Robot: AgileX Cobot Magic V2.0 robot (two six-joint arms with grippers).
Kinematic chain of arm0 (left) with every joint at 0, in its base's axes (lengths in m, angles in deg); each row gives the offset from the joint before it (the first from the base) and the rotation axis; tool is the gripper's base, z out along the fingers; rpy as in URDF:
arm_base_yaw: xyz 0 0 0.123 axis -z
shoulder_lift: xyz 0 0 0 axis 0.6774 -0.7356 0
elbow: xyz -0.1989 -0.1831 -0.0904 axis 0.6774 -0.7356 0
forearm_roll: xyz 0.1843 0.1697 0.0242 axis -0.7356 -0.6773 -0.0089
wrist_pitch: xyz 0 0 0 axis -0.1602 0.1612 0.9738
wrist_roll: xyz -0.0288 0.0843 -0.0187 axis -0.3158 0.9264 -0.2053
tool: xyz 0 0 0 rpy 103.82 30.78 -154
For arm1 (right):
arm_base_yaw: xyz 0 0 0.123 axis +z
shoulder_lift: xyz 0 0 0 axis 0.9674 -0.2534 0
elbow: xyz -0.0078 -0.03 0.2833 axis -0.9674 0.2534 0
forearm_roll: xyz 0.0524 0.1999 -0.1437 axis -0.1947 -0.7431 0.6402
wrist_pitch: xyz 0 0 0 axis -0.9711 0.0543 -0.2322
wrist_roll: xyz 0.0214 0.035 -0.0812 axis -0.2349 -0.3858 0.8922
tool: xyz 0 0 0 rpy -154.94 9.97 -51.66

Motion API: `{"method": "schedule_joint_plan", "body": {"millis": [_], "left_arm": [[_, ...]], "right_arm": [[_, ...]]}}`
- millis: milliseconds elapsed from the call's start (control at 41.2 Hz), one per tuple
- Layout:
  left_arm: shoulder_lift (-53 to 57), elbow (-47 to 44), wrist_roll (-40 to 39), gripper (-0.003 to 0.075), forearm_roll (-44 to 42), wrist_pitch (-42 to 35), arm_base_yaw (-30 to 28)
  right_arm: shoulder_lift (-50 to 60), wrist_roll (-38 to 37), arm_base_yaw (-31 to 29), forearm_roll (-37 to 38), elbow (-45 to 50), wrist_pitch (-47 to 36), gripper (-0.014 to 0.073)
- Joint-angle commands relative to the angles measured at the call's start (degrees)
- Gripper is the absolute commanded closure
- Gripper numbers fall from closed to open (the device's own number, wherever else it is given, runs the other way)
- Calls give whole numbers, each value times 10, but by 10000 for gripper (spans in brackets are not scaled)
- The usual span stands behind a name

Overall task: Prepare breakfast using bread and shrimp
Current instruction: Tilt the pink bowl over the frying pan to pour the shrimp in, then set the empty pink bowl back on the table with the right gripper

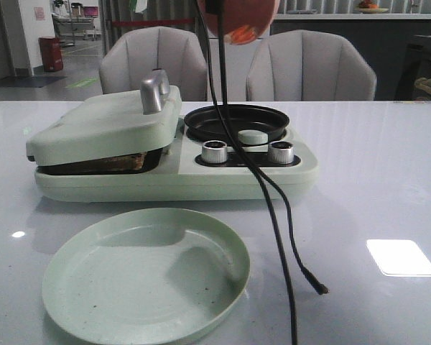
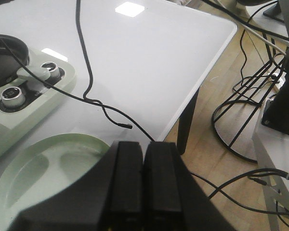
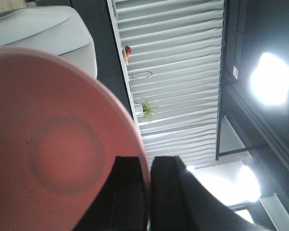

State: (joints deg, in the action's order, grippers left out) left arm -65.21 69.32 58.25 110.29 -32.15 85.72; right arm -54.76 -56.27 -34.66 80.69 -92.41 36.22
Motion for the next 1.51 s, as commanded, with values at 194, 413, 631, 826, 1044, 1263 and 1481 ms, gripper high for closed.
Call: {"method": "schedule_joint_plan", "body": {"millis": [194, 413, 631, 826, 1044, 1263, 1481], "left_arm": [[0, 16, 0, 619, 15, -30, 3], [0, 16, 0, 619, 15, -30, 3], [0, 16, 0, 619, 10, -30, 3], [0, 16, 0, 619, -9, -30, 3], [0, 16, 0, 619, -11, -30, 3], [0, 16, 0, 619, -26, -30, 3], [0, 16, 0, 619, -26, -30, 3]], "right_arm": [[17, -9, -1, 55, -20, 18, 578], [19, -14, -1, 55, -20, 21, 578], [66, -14, -1, -16, -20, 43, 578], [165, 6, -42, -322, -16, 47, 578], [301, 18, -135, -539, 115, 9, 578], [448, 45, -237, -701, 353, -48, 578], [544, 194, -363, -949, 539, -87, 578]]}}
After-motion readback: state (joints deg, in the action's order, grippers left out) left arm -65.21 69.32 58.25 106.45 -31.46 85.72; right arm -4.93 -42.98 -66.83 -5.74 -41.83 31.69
